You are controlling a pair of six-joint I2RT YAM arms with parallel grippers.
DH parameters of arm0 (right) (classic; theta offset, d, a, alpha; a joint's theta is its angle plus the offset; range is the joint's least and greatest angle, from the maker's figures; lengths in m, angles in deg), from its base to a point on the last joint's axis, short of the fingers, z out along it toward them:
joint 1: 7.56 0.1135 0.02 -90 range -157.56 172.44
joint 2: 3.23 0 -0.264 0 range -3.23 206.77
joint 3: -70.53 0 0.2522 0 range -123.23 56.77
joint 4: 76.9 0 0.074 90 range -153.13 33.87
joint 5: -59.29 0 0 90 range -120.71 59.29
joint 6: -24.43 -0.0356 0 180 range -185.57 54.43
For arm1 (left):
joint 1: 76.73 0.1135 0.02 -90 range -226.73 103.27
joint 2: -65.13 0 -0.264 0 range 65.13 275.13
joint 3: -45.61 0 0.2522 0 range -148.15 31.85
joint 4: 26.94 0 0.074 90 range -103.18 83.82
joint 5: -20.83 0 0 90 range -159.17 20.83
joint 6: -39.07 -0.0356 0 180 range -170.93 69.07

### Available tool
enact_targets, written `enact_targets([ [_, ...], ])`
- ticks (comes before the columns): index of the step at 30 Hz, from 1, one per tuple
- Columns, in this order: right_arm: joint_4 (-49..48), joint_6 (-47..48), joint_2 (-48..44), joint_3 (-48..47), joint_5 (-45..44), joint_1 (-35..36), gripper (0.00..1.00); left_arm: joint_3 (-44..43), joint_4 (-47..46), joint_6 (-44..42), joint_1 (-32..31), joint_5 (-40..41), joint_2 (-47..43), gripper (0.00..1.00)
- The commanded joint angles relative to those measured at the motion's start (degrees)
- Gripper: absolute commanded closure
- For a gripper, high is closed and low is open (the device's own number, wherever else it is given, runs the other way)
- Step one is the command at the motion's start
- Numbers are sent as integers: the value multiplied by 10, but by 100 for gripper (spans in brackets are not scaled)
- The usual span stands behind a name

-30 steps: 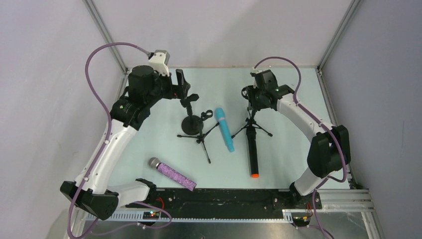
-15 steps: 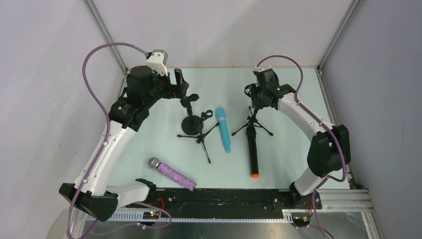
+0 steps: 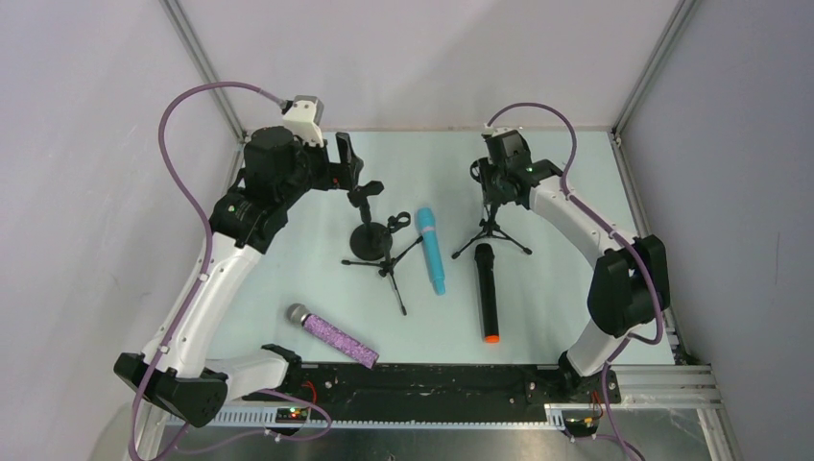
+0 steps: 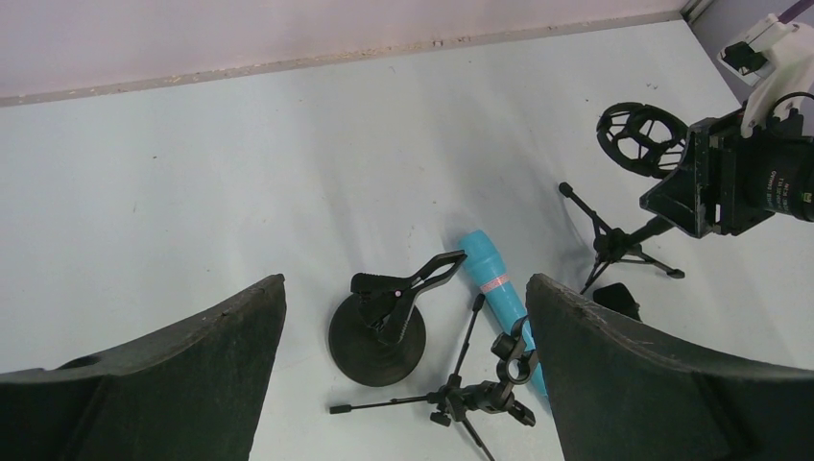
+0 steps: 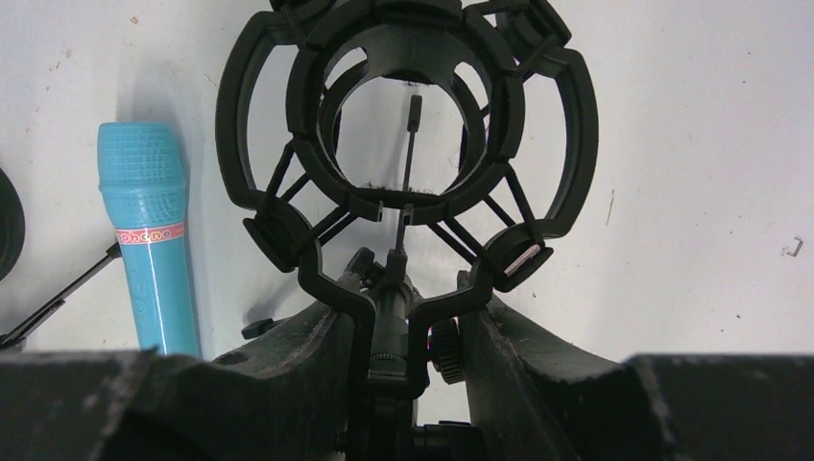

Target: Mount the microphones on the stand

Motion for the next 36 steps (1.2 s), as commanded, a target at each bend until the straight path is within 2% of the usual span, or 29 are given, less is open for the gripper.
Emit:
enact_targets([
  [1,-28,22,7,-26,3,5,60,7,-17,-12,-3,5,-12,2],
  [3,-26,26,9,-26,4,5,53,7,-17,-12,-3,5,-13,2],
  [8,-20,24,9,-26,2,4,27,7,-18,-14,-3,8,-15,2],
  [17,-15,5,-34,-26,46,-4,2,7,-18,-18,-3,16,-19,2],
  [30,0,-15,-151,-36,58,-6,1,10,-18,-26,-3,38,-27,2],
  [36,-5,-21,-203,-42,112,11,1,14,-18,-41,-4,83,-35,2],
])
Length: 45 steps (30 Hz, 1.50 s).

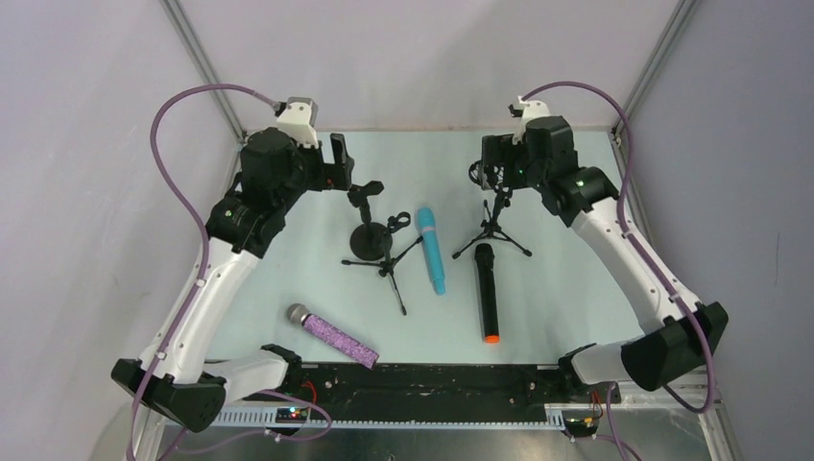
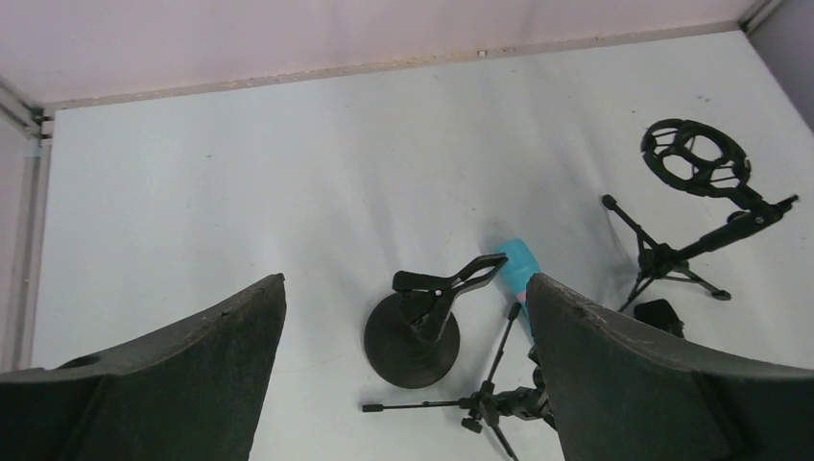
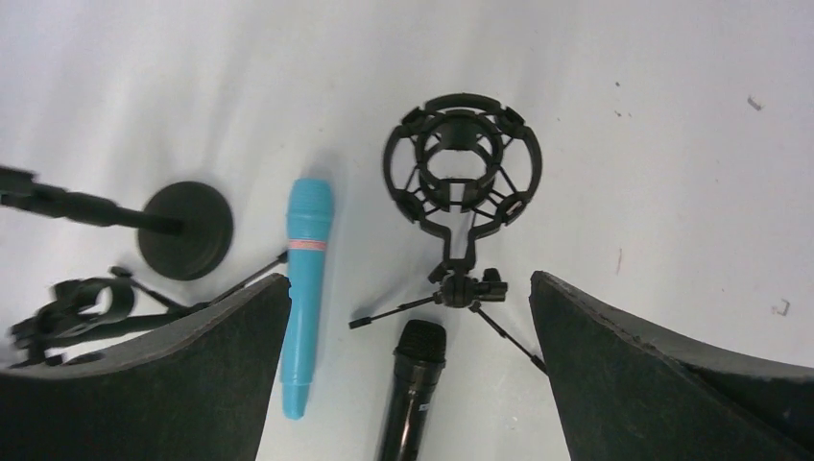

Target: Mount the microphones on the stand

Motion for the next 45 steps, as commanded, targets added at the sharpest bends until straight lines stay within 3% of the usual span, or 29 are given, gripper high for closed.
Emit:
enact_targets([
  [1,-7,-4,-47,-29,43,25,1,6,-16,-28,-4,56,-24,2],
  [14,-36,37,-48,-28,236,136,1,13,-17,-55,-4,149,-44,2],
  [24,-31,90,17,-26,291,248,1,17,-17,-49,1,122,-32,2],
  [29,-34,112,55,-26,331,302,1,18,-17,3,38,79,-26,2],
  [35,-57,107,103,-26,339,364,0,43,-23,91,138,-51,-21,2],
  [45,-80,99,214,-26,236,447,1,72,-44,79,150,7,-69,2],
])
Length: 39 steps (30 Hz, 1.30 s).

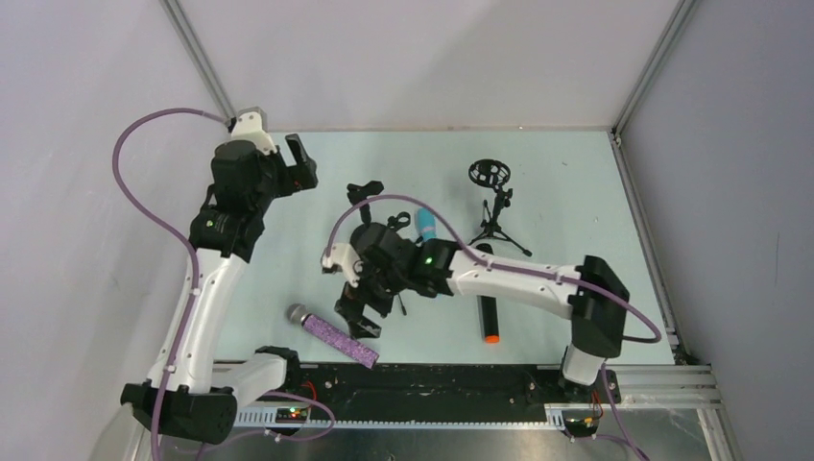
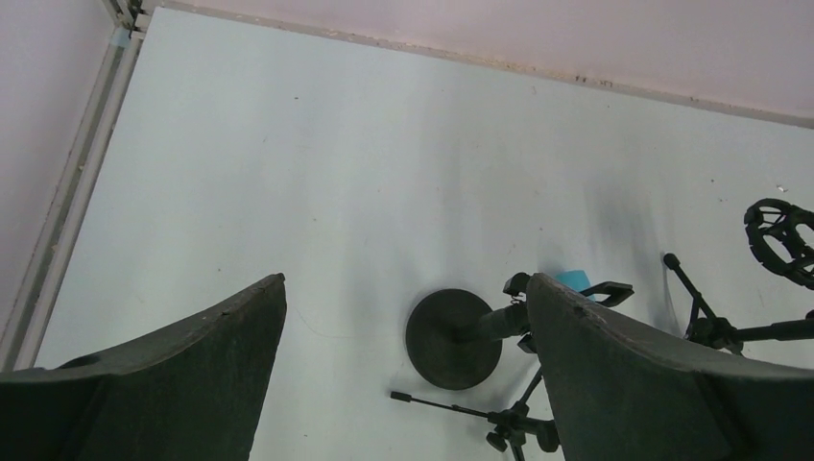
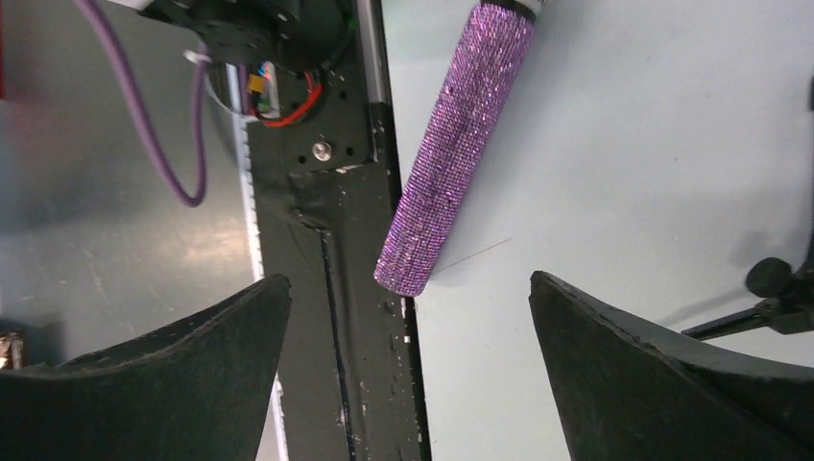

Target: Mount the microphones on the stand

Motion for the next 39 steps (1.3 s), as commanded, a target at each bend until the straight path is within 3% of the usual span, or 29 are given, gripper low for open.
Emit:
enact_targets([
  [1,-31,-1,41,-17,-67,20,1,11,-40,15,10,13,-42,2],
  [11,-31,-20,114,-40,-191,65,1,67,-104,38,21,37,-105,2],
  [21,-35,-27,194,-88,-193,104,2,80,-120,38,21,22,-118,2],
  [27,1,-38,254,-139,-212,111,12,79,-122,42,23,3,-111,2],
  [34,37,-30,291,-160,-277,111,32,80,-123,39,25,-4,-112,2],
  [36,44,-31,289,-149,-283,103,45,80,-124,39,26,-6,-113,2],
  [37,46,-31,285,-137,-287,101,57,80,-123,38,26,-6,-114,2],
  [39,47,-29,276,-110,-295,95,72,80,-124,38,26,-6,-115,2],
])
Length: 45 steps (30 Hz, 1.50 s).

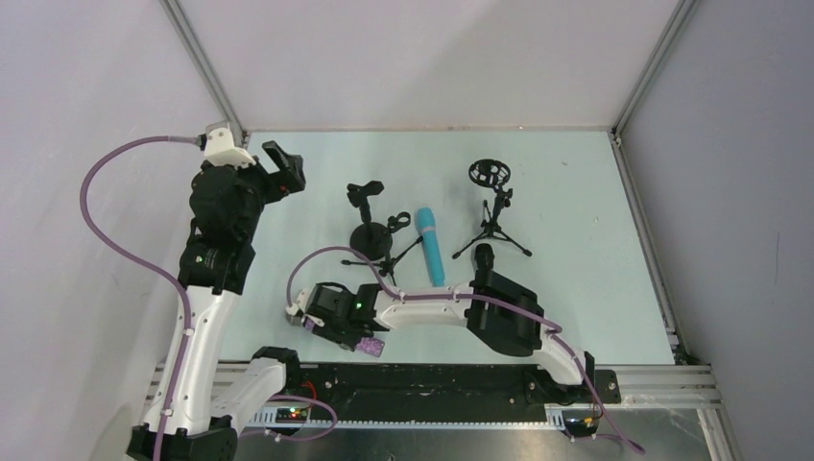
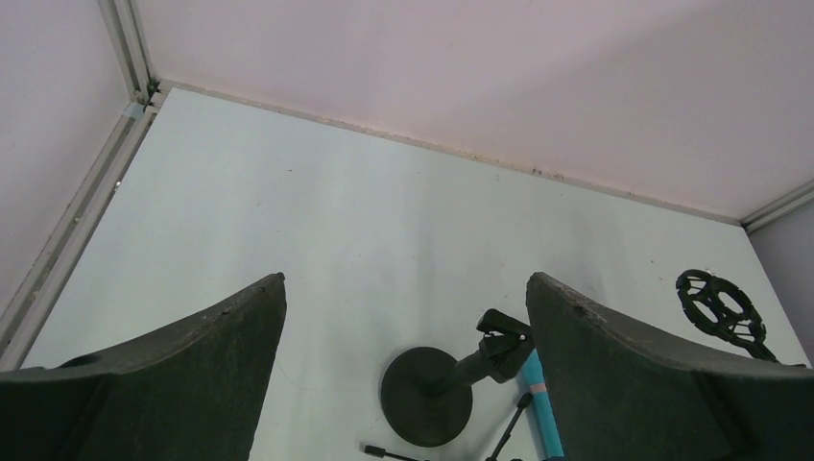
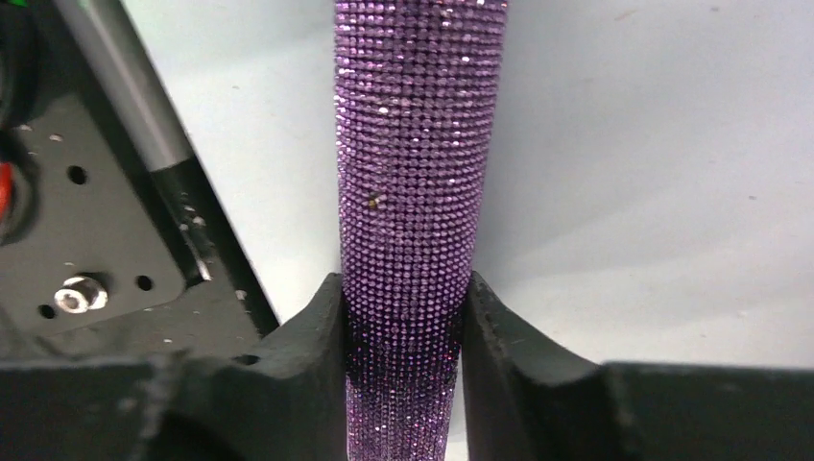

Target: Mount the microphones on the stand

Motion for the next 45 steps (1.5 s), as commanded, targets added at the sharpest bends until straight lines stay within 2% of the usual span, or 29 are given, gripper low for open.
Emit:
enact_targets([
  [1,25,3,-19,40,-39,-16,75,2,-26,3,5,-11,-6,2],
  [2,23,5,-24,64,-46,-17,81,2,-26,3,6,-11,-6,2],
  [4,18,6,-44,104,-57,-18,84,2,-27,2,6,-13,-6,2],
  [9,12,6,-80,173,-93,-18,81,3,-28,2,5,-16,-6,2],
  [11,12,6,-86,176,-97,-18,73,3,-28,1,6,-17,-7,2],
  [13,6,6,-96,174,-98,-18,51,3,-29,1,5,-18,-6,2],
  [14,3,6,-100,173,-97,-17,46,3,-29,1,5,-18,-7,2],
  [15,-2,6,-106,168,-94,-18,36,3,-28,1,5,-18,-7,2],
  [17,-5,6,-110,152,-86,-18,24,3,-28,0,6,-18,-8,2],
  [21,5,6,-90,101,-67,-19,13,4,-29,-2,5,-21,-7,2],
  [23,22,6,-68,64,-64,-19,12,4,-30,-2,5,-24,-6,2],
  [26,47,6,-31,17,-56,-17,12,4,-30,-2,6,-28,-5,2],
  [33,55,-1,-10,-8,-22,-15,18,4,-31,-2,5,-31,-6,2],
  [39,83,-7,-2,-12,-33,-25,40,5,-31,-4,5,-30,-8,2],
  [41,86,-7,2,-9,-21,-29,49,5,-32,-4,6,-31,-8,2],
  [42,87,-6,4,-9,-18,-32,58,5,-32,-4,5,-31,-9,2],
  [45,90,-3,8,-9,-14,-35,70,7,-33,-4,5,-31,-10,2],
])
